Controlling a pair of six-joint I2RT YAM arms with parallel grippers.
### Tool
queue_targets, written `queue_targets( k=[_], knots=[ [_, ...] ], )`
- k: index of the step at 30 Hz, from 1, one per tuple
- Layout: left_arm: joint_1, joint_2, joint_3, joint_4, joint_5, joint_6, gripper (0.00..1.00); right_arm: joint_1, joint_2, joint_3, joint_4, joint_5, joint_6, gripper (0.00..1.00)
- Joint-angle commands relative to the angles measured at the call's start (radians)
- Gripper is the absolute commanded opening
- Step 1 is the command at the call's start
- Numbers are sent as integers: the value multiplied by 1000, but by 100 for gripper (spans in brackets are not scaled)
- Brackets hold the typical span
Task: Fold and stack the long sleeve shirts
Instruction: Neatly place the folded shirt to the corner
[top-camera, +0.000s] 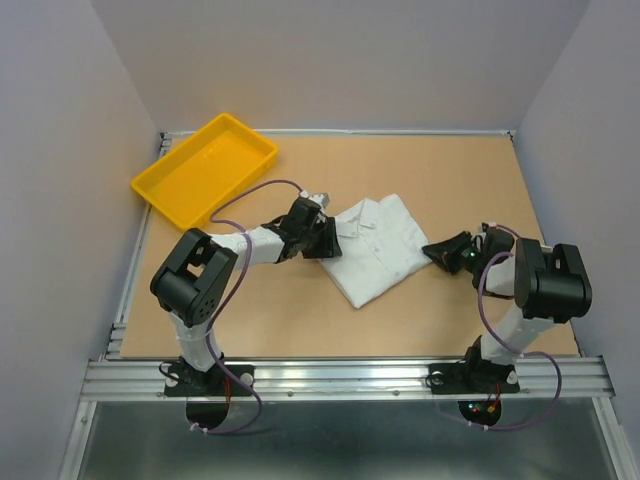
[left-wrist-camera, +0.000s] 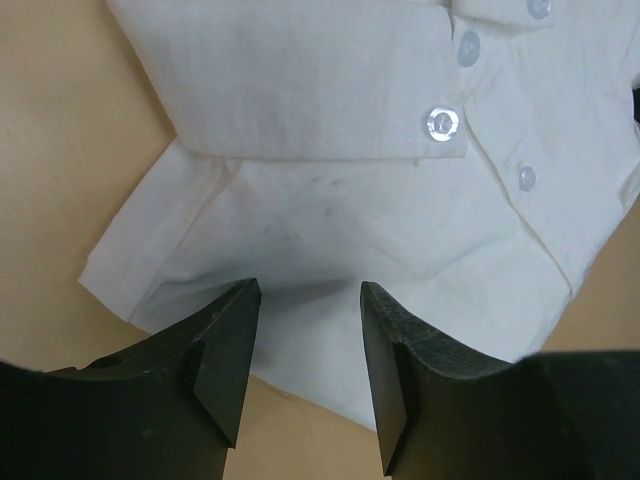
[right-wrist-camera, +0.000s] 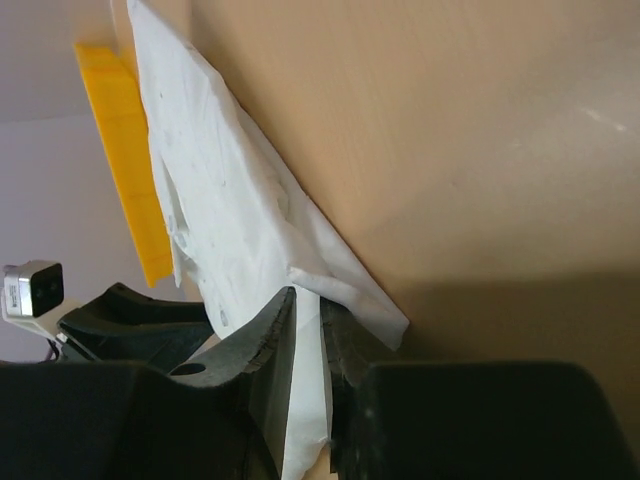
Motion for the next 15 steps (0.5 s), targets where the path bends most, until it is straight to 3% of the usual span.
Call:
queue_targets(
  k=[1, 5, 7, 8, 9, 12, 15],
  knots=[
    [30, -22, -38, -28, -42, 18, 57, -40, -18, -54, 146, 69, 9, 22],
    [42, -67, -36, -74, -91, 32, 57, -53, -143, -75, 106, 82, 18, 24],
    [42, -122, -36, -88, -150, 22, 57, -53, -244, -58, -36, 95, -23, 33],
    [42, -163, -38, -93, -167, 19, 58, -53, -281, -31, -180, 111, -46, 41],
    [42, -182, -36, -97, -181, 15, 60, -53, -354, -18, -240, 123, -74, 56],
    [42, -240, -36, -119, -236, -11, 67, -50, -444, 25, -453, 151, -172, 73],
    [44, -257, -48, -159, -258, -73, 85, -43, -536, 46, -584, 148, -203, 78]
  ],
)
